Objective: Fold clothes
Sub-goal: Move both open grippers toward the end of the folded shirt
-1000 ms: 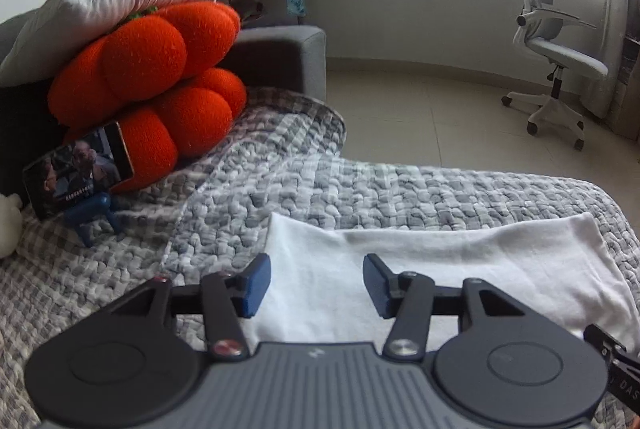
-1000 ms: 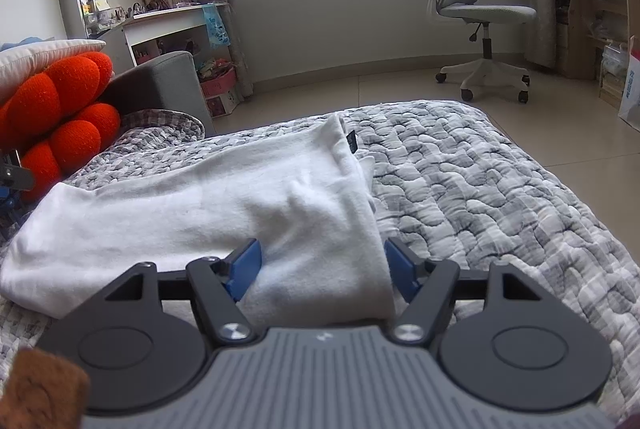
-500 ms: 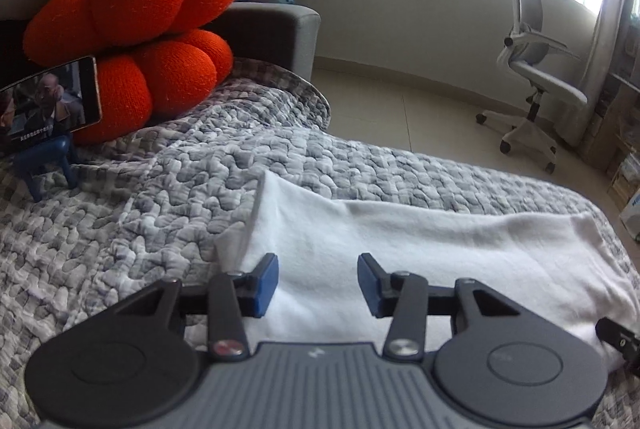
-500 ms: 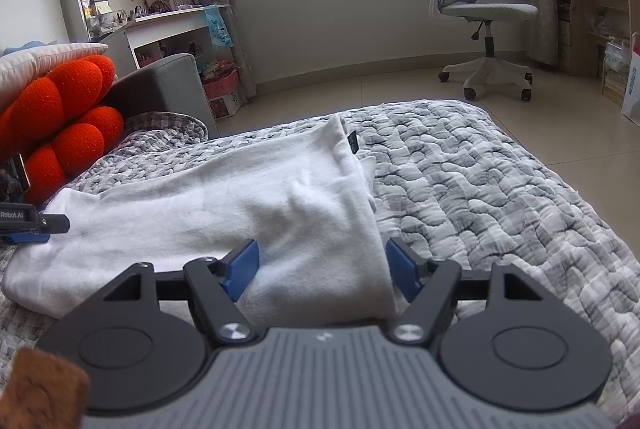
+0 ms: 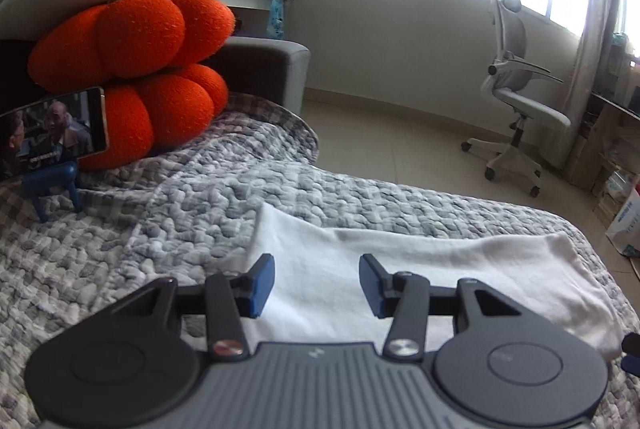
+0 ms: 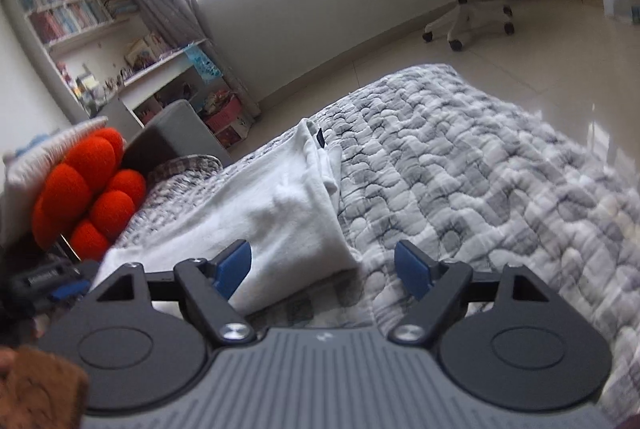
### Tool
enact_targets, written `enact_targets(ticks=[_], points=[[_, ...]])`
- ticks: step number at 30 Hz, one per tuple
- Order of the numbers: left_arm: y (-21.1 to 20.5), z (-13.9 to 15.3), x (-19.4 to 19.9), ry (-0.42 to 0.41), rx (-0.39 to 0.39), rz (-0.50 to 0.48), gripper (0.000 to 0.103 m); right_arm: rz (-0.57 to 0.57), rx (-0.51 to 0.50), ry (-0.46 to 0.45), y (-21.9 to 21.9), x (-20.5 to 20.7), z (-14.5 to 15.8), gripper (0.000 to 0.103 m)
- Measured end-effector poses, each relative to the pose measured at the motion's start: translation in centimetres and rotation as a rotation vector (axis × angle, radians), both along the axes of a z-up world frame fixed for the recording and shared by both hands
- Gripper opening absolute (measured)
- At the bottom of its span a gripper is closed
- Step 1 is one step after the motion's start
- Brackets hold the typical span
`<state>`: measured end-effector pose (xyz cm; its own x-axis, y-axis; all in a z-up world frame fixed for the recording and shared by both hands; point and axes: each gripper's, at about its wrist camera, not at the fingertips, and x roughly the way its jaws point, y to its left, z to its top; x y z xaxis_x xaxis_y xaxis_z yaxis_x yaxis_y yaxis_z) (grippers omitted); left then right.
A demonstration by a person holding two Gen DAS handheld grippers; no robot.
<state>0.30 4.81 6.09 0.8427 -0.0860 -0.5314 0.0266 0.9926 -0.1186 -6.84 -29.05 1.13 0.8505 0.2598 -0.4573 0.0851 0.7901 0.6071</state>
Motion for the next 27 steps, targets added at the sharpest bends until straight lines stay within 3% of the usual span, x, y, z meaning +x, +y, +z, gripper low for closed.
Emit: enact_targets(ticks=[2, 4, 8, 13, 16, 19, 27], points=[[-1.9, -0.2, -0.5, 0.005, 0.03, -0.063, 0.049, 0.019, 0.109, 0.014, -0.4, -0.1, -0.2, 0.082], [-3.9, -0.4, -0.7, 0.022, 0.041, -0.134, 0.053, 0.038, 0.148, 0.019, -0.1, 0.0, -0.3, 0.082], [-6.7, -1.3, -0.1, 0.059, 0.101, -0.186, 0.053, 0.04, 0.114, 0.017, 1.2, 0.3, 0.2, 0.082], [-7.6, -2.5, 0.9, 0.101, 0.191, -0.178, 0.053, 0.039, 0.065, -0.016, 1.9, 0.5, 0.1, 0.082], [-7.9, -2.2, 0.8, 0.1, 0.186, -0.209, 0.054, 0.031, 0.064, -0.039, 2.2, 0.8, -0.2, 0.083], [-7.3, -1.8, 1.4, 0.101, 0.12, -0.193, 0.054, 0.025, 0.072, -0.056, 2.2, 0.9, -0.4, 0.083], [-8.3, -2.4, 4.3, 0.113, 0.171, -0.173, 0.055, 0.048, 0.011, -0.095, 2.8, 1.2, -0.7, 0.088]])
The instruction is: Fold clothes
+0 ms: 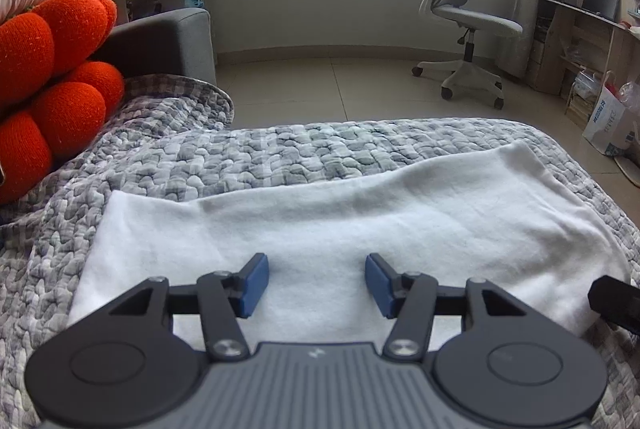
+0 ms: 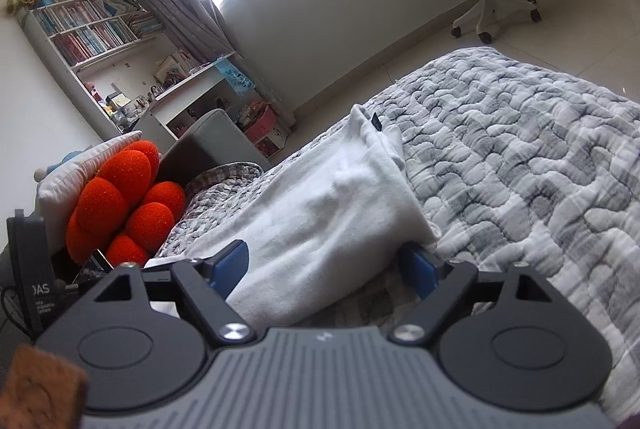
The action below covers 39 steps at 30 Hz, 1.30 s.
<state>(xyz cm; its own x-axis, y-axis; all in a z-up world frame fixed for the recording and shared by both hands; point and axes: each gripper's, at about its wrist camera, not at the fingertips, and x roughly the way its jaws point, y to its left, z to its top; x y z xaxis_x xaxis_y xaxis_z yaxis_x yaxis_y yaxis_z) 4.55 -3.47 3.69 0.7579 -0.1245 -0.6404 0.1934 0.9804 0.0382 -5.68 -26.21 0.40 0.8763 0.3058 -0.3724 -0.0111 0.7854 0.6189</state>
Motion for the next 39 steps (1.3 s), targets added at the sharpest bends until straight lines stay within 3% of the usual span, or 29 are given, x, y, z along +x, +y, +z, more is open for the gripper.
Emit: enact_targets(ticks=[6, 15, 22, 29, 39], points=[[-1.0, 0.1, 3.1, -0.004, 0.068, 0.011, 0.055, 0.027, -0.057, -0.023, 0.9, 0.2, -0.1, 0.098], [-1.5, -0.1, 7.2, 0.04, 0.028, 0.055, 0.056, 0.029, -0.065, -0.041, 1.0, 0.0, -0.3, 0.099], [-1.5, 0.1, 5.9, 0.044, 0.029, 0.047, 0.056, 0.028, -0.058, -0.052, 1.0, 0.0, -0.4, 0.099], [-2.1, 0.0, 2.7, 0.024, 0.079, -0.003, 0.056, 0.028, -0.051, -0.061, 0.9, -0.1, -0.5, 0.099], [-1.4, 0.2, -1.0, 0.023, 0.073, -0.029, 0.056, 0.029, -0.048, -0.063, 0.9, -0.1, -0.5, 0.099]])
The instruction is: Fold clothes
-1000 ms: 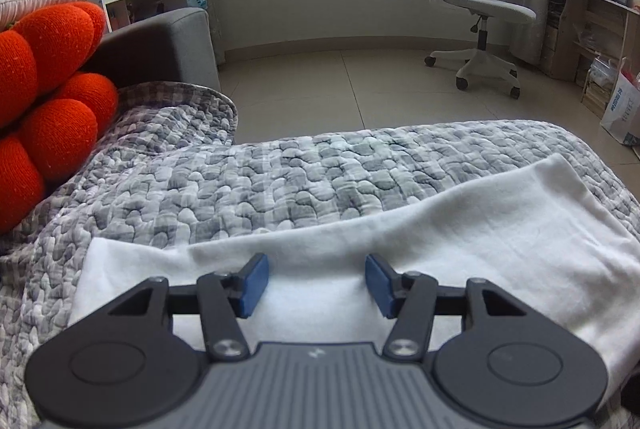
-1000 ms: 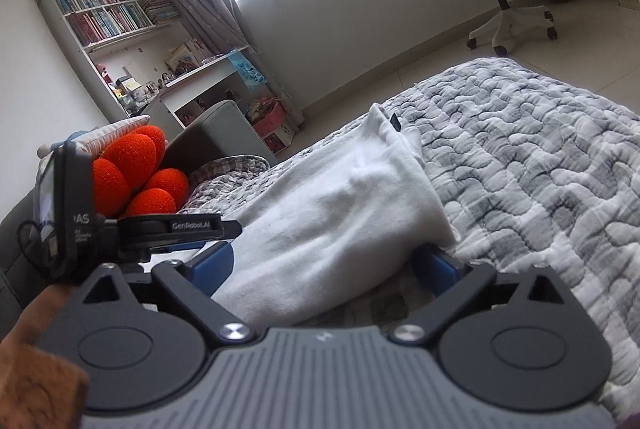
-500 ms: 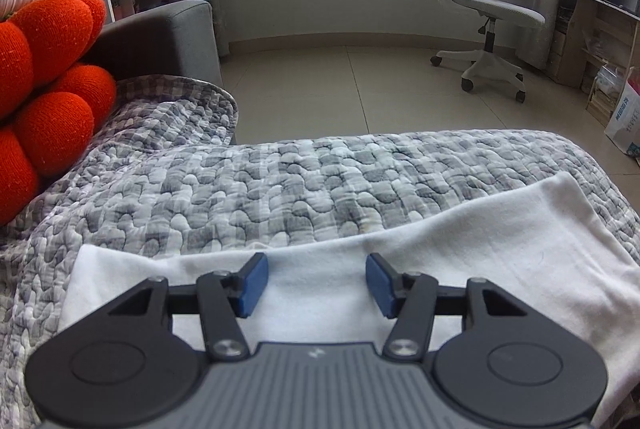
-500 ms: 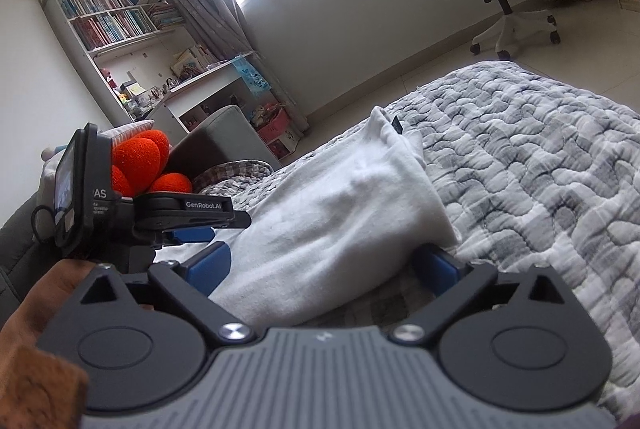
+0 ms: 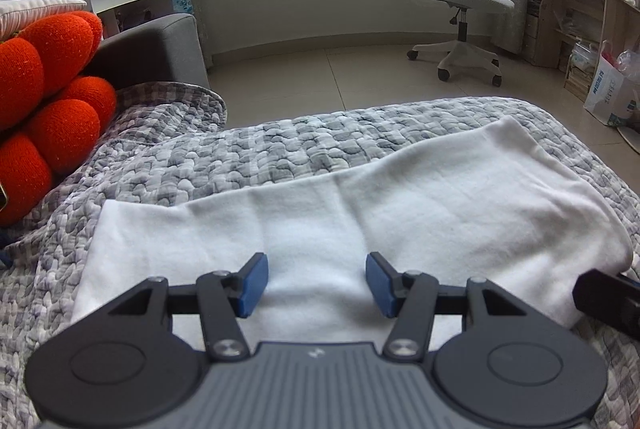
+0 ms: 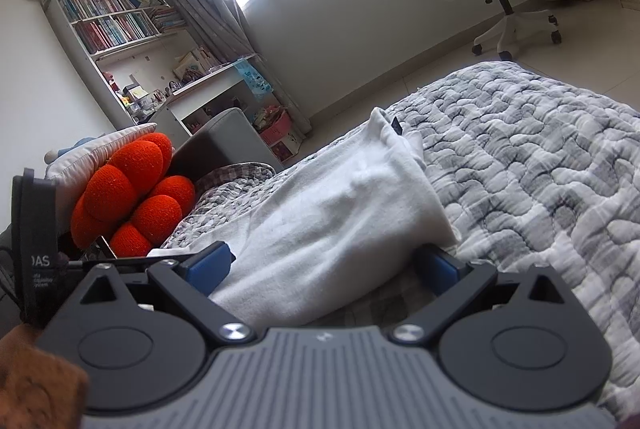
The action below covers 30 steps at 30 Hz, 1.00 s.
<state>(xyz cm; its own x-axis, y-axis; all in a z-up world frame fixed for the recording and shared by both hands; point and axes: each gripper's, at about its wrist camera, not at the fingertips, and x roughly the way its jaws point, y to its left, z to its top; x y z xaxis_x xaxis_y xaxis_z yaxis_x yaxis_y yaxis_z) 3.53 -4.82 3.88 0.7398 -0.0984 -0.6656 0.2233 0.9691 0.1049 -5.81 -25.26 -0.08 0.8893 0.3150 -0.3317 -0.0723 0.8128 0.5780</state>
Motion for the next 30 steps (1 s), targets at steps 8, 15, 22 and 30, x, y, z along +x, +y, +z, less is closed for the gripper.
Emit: enact_targets(ticks=[8, 15, 22, 30], points=[[0.0, 0.0, -2.2, 0.001, 0.015, -0.018, 0.056, 0.001, -0.002, 0.0, 0.0, 0.0, 0.0, 0.099], [-0.1, 0.0, -3.8, 0.015, 0.037, -0.043, 0.056, 0.001, 0.0, -0.001, 0.0, 0.0, 0.0, 0.099], [0.1, 0.1, -4.7, 0.025, 0.018, -0.037, 0.056, 0.001, 0.002, -0.001, 0.0, 0.0, 0.0, 0.099], [0.2, 0.3, -5.1, 0.031, 0.019, -0.053, 0.056, -0.005, 0.032, -0.011, -0.3, -0.1, 0.0, 0.098]])
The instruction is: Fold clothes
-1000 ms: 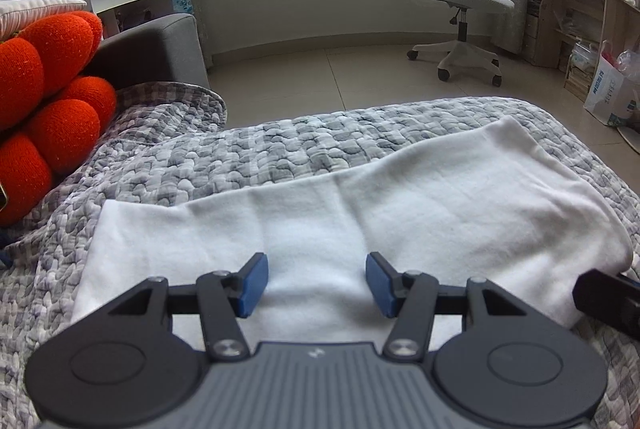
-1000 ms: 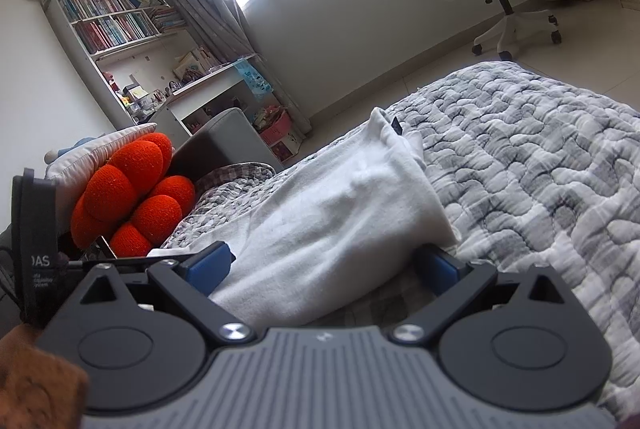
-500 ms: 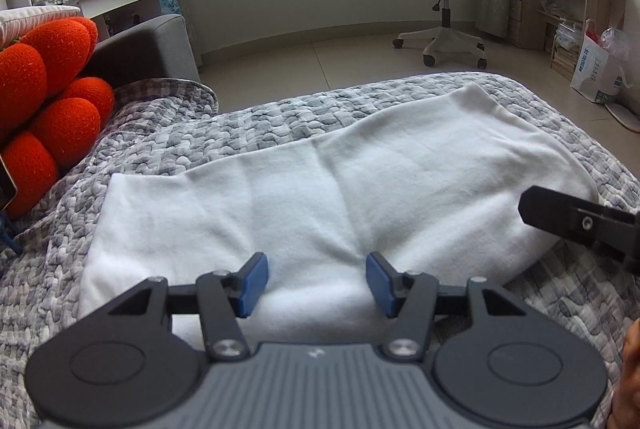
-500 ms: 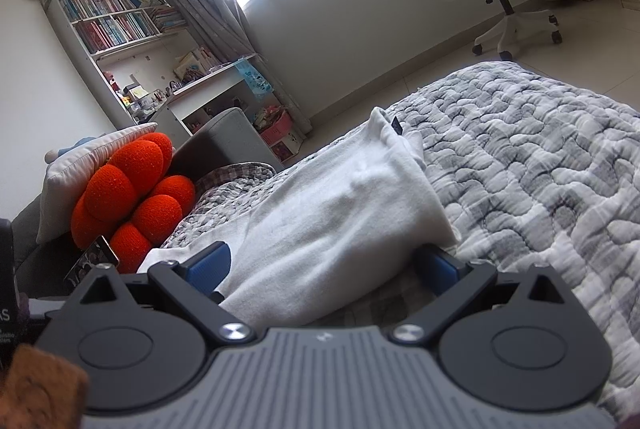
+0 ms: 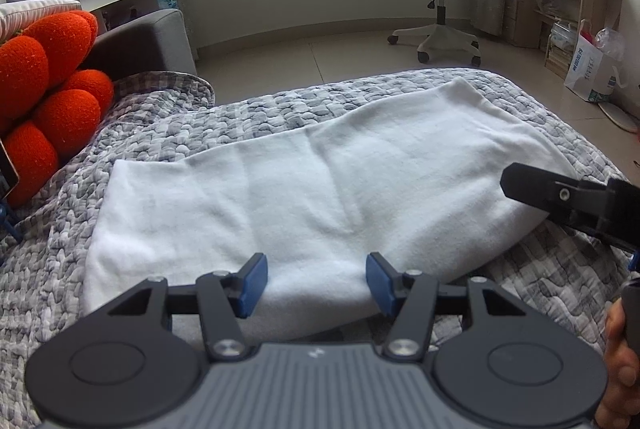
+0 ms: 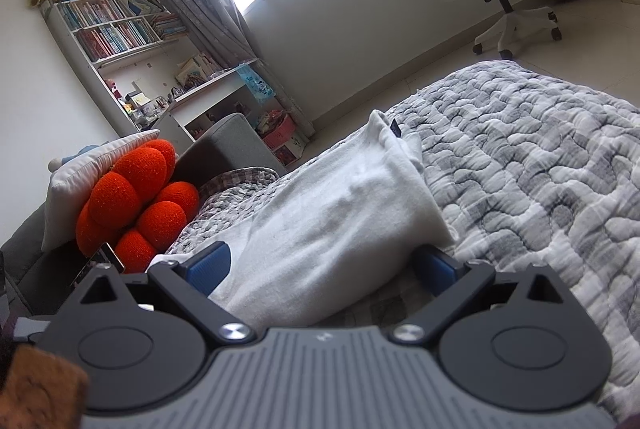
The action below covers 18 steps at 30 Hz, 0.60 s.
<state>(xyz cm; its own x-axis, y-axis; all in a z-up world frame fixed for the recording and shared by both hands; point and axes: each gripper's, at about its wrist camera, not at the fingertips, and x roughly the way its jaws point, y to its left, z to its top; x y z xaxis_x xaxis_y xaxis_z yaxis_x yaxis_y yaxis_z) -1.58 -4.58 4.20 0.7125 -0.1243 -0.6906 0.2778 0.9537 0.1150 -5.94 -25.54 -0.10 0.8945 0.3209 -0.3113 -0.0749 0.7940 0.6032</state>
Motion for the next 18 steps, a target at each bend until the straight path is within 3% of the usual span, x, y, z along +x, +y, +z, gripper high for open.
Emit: enact_targets(ticks=[6, 9, 18], points=[[1.4, 0.6, 1.0, 0.006, -0.089, 0.03, 0.059, -0.042, -0.001, 0.014, 0.1, -0.1, 0.2, 0.094], [1.2, 0.1, 1.8, 0.031, -0.084, 0.037, 0.059, -0.059, 0.009, 0.015, 0.2, 0.0, 0.2, 0.095], [0.0, -0.1, 4.0, 0.004, -0.034, 0.047, 0.064, -0.065, -0.019, 0.023, 0.8, 0.3, 0.1, 0.099]])
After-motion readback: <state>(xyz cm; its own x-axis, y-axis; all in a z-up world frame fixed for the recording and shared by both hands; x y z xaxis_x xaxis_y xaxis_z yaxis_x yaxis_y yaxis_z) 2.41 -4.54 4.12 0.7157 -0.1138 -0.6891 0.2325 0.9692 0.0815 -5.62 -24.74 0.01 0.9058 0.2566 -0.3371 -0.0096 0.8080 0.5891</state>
